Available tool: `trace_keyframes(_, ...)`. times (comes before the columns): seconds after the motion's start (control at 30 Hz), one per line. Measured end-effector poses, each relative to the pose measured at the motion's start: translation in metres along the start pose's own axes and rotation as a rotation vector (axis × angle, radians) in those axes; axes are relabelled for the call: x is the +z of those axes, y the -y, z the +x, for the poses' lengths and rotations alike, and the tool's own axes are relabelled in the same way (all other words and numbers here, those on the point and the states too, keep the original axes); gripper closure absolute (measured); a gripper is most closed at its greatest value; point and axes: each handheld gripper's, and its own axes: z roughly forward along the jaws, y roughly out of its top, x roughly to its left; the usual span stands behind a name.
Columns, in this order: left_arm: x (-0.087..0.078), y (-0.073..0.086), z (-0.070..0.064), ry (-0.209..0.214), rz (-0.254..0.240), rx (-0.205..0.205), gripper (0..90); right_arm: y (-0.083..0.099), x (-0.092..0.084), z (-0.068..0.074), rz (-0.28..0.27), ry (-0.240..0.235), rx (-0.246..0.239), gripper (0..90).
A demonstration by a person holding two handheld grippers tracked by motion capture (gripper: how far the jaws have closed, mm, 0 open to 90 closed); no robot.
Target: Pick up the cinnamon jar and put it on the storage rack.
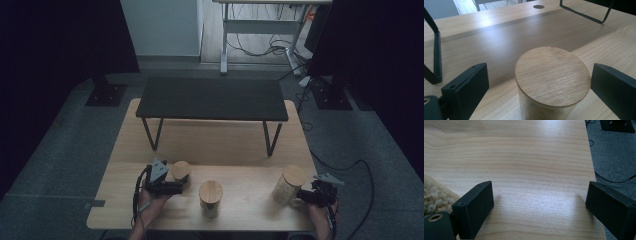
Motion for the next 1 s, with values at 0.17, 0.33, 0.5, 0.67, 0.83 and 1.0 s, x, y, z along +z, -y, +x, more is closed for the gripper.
trace_keyframes(0.17, 0.005, 0.002, -0.002, 0.004, 0.002, 0.003, 2.5, 0.000, 0.000, 0.000, 0.000, 0.000, 0.000, 7.5)
trace_keyframes(0.33, 0.009, 0.004, -0.003, 0.002, 0.004, 0.004, 3.0, 0.000, 0.000, 0.000, 0.000, 0.000, 0.000, 7.5)
trace_keyframes(0.5, 0.015, 0.008, -0.005, 0.005, 0.011, 0.010, 4.7, 0.000, 0.000, 0.000, 0.000, 0.000, 0.000, 7.4)
trace_keyframes(0.67, 0.017, 0.011, -0.005, 0.005, 0.010, 0.010, 9.0, 0.000, 0.000, 0.000, 0.000, 0.000, 0.000, 7.5)
trace_keyframes(0.83, 0.018, 0.013, -0.006, 0.008, 0.012, 0.022, 14.9, 0.000, 0.000, 0.000, 0.000, 0.000, 0.000, 7.4)
trace_keyframes(1.0, 0.020, 0.015, -0.007, 0.027, 0.010, 0.031, 22.1, 0.000, 0.000, 0.000, 0.000, 0.000, 0.000, 7.4)
